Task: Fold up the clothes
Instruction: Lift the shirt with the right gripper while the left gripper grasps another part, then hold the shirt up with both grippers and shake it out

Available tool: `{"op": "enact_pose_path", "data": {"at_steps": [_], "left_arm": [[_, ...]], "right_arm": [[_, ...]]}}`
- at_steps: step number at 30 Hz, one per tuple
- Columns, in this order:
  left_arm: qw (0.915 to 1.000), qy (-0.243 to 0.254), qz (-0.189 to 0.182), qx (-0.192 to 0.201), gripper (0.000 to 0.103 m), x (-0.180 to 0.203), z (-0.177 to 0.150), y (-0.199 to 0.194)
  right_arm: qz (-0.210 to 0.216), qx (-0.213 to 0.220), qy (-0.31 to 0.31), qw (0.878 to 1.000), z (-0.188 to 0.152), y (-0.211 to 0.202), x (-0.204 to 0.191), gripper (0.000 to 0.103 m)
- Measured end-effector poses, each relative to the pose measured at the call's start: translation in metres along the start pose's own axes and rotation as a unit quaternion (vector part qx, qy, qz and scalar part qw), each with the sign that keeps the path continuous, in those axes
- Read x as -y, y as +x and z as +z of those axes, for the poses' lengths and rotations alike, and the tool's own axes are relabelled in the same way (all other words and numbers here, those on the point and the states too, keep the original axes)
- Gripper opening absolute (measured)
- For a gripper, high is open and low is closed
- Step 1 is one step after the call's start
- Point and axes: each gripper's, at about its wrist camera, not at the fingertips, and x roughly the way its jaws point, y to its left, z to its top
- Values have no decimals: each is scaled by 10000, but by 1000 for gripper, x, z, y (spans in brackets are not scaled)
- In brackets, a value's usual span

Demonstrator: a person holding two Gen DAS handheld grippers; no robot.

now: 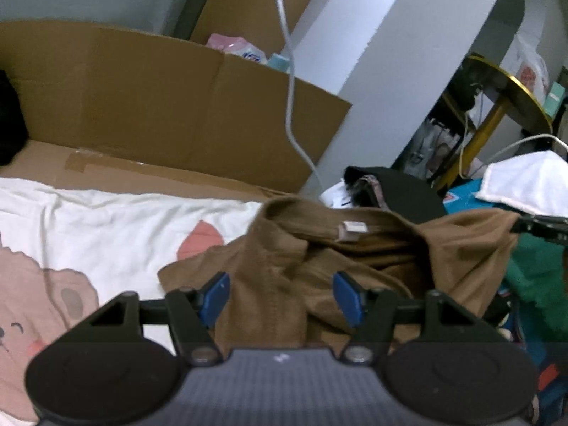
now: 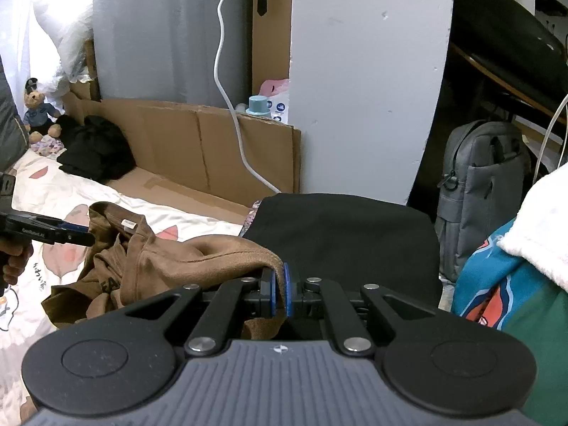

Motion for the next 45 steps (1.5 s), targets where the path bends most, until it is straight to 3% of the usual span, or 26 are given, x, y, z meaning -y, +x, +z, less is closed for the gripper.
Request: {"op": "enact_pose_path", "data": {"at_steps": [5, 7, 8, 9, 13, 17, 28, 36, 45], "left_arm": [[9991, -351, 151, -208, 49, -9, -6, 18], [9983, -459, 160, -307, 36, -12, -6, 25], [9979, -498, 173, -364, 19, -14, -6, 29], [9977, -541, 169, -372, 10, -15, -4, 29], [9970, -709, 160, -251, 7, -21, 4, 20], [9955, -917, 214, 38, 6, -33, 20, -13], [9911, -757, 673, 858, 5, -22, 80, -131], [9700, -1210, 794, 1954, 5, -5, 112, -233], [9517, -1183, 911, 2684, 5, 29, 118, -328]], "right_arm": [[45, 24, 45, 10000, -1, -2, 1, 6], [54, 21, 33, 10000, -1, -1, 1, 6], [57, 12, 6, 10000, -1, -2, 1, 6], [58, 6, -3, 10000, -1, -2, 0, 6], [88, 40, -70, 9999, 1, -8, -3, 6], [97, 17, -193, 9998, 4, -12, -8, 6], [377, 562, -475, 9966, 71, -53, -34, 6], [607, 1029, -885, 9889, 117, -100, -61, 6], [831, 1705, -1151, 9751, 168, -157, -98, 6]]}}
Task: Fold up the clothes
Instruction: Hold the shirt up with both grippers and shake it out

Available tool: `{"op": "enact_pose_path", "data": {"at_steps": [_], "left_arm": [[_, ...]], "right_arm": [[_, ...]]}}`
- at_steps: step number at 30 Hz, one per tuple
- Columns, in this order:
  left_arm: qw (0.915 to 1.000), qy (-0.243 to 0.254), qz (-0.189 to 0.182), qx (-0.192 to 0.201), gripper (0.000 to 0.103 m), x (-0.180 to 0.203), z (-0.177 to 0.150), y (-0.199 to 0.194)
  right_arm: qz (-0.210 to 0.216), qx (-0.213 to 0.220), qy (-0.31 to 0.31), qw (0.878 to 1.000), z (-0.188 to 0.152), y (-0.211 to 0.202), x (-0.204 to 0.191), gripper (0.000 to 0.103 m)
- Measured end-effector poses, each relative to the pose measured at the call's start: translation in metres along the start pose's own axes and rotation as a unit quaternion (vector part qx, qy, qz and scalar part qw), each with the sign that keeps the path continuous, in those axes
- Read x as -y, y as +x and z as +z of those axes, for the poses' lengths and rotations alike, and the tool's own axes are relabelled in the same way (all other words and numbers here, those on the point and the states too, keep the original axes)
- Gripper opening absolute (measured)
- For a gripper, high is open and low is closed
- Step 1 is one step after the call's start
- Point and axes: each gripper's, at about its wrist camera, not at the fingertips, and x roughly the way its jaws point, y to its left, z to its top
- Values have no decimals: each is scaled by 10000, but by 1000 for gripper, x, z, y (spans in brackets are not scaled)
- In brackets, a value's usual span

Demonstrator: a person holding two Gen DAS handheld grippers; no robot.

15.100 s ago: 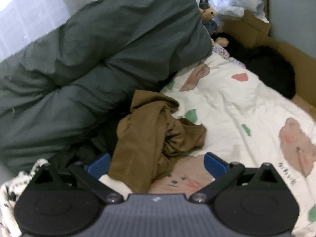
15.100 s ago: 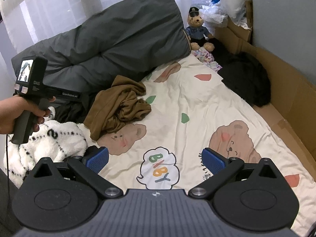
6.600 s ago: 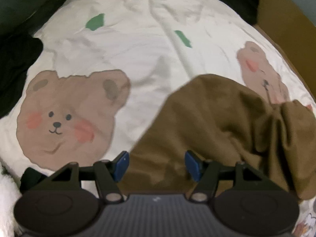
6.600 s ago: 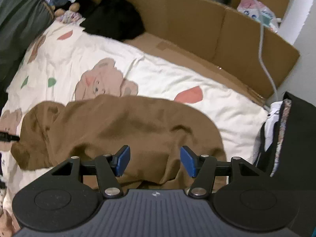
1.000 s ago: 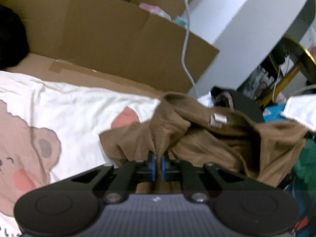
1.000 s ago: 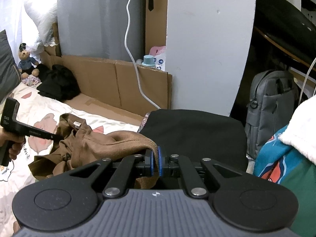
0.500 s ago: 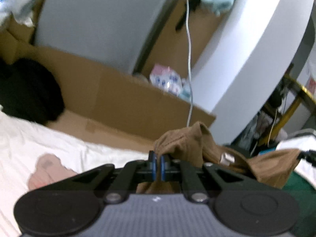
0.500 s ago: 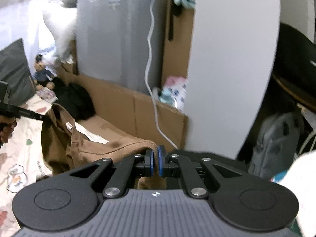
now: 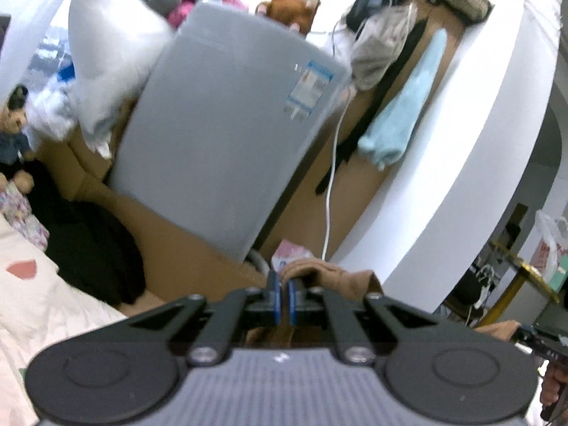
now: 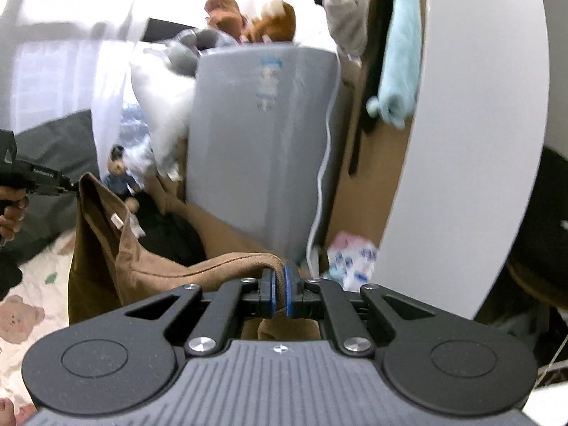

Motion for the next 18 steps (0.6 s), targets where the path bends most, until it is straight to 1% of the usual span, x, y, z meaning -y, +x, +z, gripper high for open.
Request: {"op": "enact_pose_path", "data": {"at_steps": [2, 4, 8, 9, 11, 14, 16, 18], "left_arm": [[9997, -91, -26, 208, 5, 2, 9, -22], [9988, -201, -65, 432, 5, 3, 17, -42], [9952, -403, -16, 887, 5, 3, 39, -87], [9942, -415, 11, 989, 5, 3, 45, -97], [9931, -416, 85, 1094, 5, 5, 54, -112], [9909, -460, 376, 1204, 5, 12, 67, -136], [9893, -496, 425, 1308, 5, 18, 71, -150], [9872, -422, 328, 1503, 5, 27, 72, -170]], "right_arm": [[59, 204, 7, 9998, 18, -11, -9, 6], [103, 321, 14, 9994, 30, -16, -12, 6], [210, 620, 28, 9978, 64, -35, -25, 6], [223, 653, 31, 9976, 68, -38, -26, 6], [287, 808, 44, 9963, 85, -44, -34, 6], [398, 897, 176, 9950, 98, -48, -41, 6], [457, 966, 279, 9939, 105, -51, -45, 6], [507, 1070, 334, 9924, 111, -54, -51, 6]]}}
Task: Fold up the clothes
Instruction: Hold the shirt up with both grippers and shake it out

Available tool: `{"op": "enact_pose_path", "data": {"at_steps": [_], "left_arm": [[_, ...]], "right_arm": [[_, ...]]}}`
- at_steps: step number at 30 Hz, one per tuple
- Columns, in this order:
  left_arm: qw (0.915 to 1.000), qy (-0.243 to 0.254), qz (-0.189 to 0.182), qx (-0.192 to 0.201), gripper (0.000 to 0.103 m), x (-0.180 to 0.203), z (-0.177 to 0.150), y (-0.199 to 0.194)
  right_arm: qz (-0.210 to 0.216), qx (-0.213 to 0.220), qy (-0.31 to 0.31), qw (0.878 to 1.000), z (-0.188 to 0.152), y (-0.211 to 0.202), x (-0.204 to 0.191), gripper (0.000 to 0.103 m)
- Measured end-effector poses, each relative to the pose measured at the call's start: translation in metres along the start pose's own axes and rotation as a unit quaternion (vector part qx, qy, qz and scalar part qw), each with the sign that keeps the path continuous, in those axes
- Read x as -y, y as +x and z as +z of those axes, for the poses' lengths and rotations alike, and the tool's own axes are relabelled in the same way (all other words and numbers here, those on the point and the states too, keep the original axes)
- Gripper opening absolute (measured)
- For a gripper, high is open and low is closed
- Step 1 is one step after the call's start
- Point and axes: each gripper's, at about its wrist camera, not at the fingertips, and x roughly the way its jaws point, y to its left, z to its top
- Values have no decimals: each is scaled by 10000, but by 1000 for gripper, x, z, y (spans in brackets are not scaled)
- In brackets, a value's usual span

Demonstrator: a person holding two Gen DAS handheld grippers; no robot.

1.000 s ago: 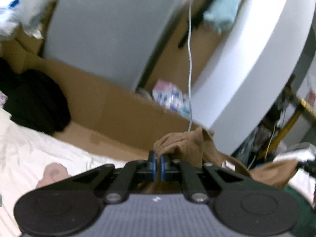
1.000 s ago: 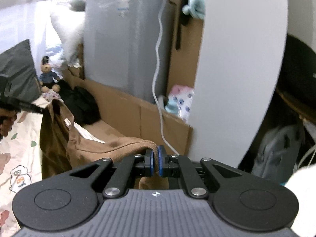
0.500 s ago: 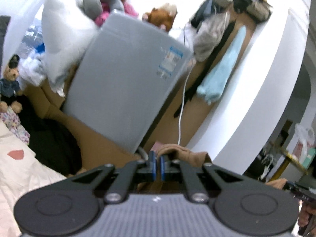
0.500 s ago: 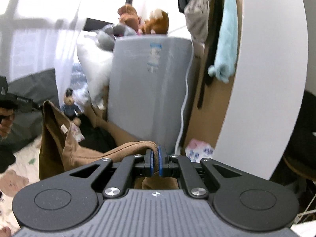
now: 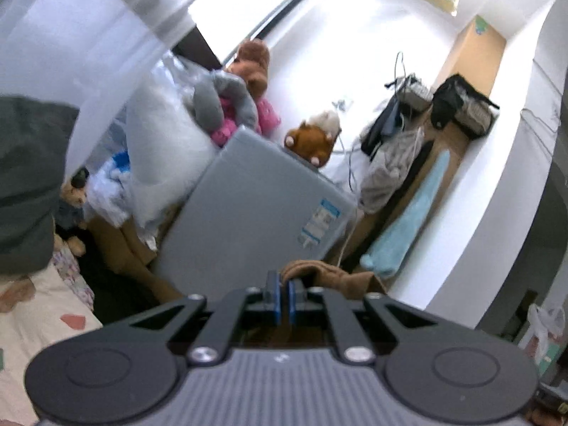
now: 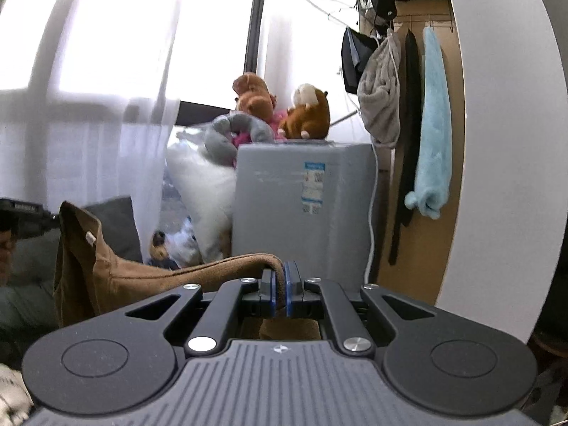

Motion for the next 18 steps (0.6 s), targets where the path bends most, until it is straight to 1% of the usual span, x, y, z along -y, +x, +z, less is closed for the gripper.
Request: {"op": "enact_pose_path", "data": {"at_steps": [3, 8, 12, 15, 18], "left_arm": [[9997, 12, -159, 186, 5, 7, 7, -24], [9992, 15, -290, 288, 5, 12, 26, -55], [9985, 53, -458, 311, 5, 19, 36, -77], [9980, 23, -565, 287, 5, 24, 38, -93], [9978, 4, -629, 206, 5, 26, 37, -104]], "right_arm": [[55, 177, -94, 9998, 5, -8, -12, 6], [202, 285, -331, 9988, 13, -31, -29, 6], [304, 331, -462, 9979, 20, -51, -37, 6], [375, 342, -490, 9975, 23, -60, -40, 6], [542, 330, -606, 9961, 28, -76, -46, 6]]}}
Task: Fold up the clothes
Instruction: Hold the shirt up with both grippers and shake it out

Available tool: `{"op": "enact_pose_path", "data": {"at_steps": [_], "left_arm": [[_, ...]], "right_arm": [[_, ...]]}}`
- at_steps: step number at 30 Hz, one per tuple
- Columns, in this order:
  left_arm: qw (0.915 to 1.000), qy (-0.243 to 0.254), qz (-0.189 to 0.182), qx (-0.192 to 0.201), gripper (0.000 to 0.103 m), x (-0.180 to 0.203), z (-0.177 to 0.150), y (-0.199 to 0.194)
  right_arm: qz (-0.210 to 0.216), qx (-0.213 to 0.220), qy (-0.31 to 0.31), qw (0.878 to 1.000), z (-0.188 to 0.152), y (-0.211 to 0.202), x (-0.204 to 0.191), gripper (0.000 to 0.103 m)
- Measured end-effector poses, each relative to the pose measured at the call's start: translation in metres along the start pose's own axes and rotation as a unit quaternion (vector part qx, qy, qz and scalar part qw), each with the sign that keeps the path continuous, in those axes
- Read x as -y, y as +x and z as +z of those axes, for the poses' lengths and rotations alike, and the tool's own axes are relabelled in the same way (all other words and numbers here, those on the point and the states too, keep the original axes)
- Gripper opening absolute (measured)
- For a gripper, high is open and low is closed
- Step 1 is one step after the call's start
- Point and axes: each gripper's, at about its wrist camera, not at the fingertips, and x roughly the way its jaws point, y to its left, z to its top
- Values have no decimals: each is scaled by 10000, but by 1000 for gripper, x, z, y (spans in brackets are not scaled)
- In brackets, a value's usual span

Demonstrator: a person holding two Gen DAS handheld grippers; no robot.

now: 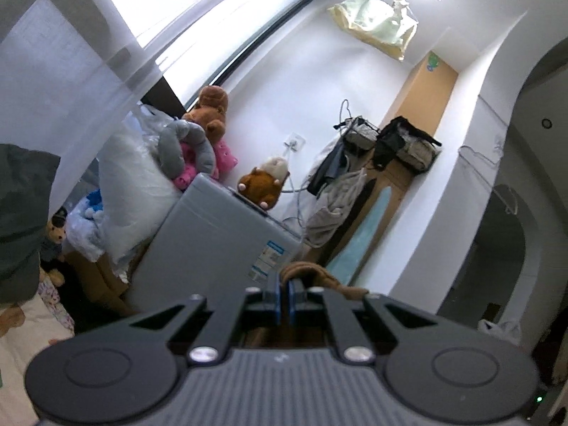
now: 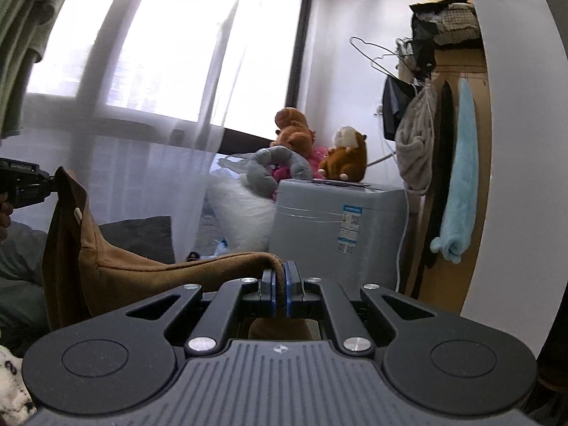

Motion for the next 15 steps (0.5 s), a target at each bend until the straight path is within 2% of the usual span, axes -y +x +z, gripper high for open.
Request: {"op": "enact_pose_path", "data": {"at_steps": [6, 10, 15], "left_arm": [[9992, -90, 255, -301, 5, -21, -13, 8], [9961, -190, 543, -673, 5, -53, -36, 34], [9866, -336, 1035, -1216, 5, -106, -79, 76]], "right_arm": [[212, -214, -27, 9995, -7, -4, -1, 6], [291, -699, 62, 9971, -31, 24, 6, 6], [447, -1655, 216, 9850, -83, 86, 19, 6]]}}
